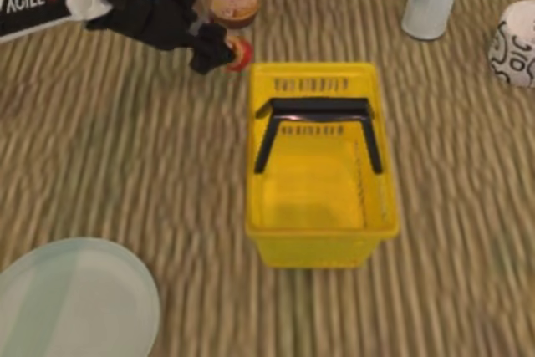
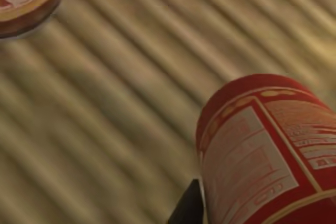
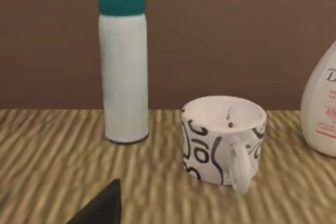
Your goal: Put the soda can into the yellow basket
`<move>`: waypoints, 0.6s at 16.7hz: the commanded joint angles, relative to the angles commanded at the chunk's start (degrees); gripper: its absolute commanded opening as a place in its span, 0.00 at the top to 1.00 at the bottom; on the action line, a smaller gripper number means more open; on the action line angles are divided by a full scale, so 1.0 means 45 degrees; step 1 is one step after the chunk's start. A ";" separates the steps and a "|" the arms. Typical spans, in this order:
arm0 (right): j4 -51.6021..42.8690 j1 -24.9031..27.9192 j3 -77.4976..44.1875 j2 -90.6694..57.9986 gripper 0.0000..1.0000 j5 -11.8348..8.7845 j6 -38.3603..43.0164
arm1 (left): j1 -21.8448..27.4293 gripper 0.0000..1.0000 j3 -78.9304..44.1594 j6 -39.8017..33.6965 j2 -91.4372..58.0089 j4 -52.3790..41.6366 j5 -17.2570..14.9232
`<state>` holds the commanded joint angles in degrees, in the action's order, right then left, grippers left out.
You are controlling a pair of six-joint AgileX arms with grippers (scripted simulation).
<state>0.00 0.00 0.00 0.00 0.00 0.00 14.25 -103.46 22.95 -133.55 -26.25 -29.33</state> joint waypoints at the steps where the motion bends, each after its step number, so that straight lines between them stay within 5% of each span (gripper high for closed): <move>1: 0.0000 0.0000 0.0000 0.0000 0.00 0.0000 0.0000 | 0.0077 1.00 0.0464 -0.0407 0.0165 0.1349 -0.0846; 10: 0.0000 0.0000 0.0000 0.0000 0.00 0.0000 0.0000 | 0.0706 1.00 0.4474 -0.3745 0.2088 1.2197 -0.7876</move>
<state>0.00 0.00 0.00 0.00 0.00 0.00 17.43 -83.33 6.10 -124.16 28.64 -64.77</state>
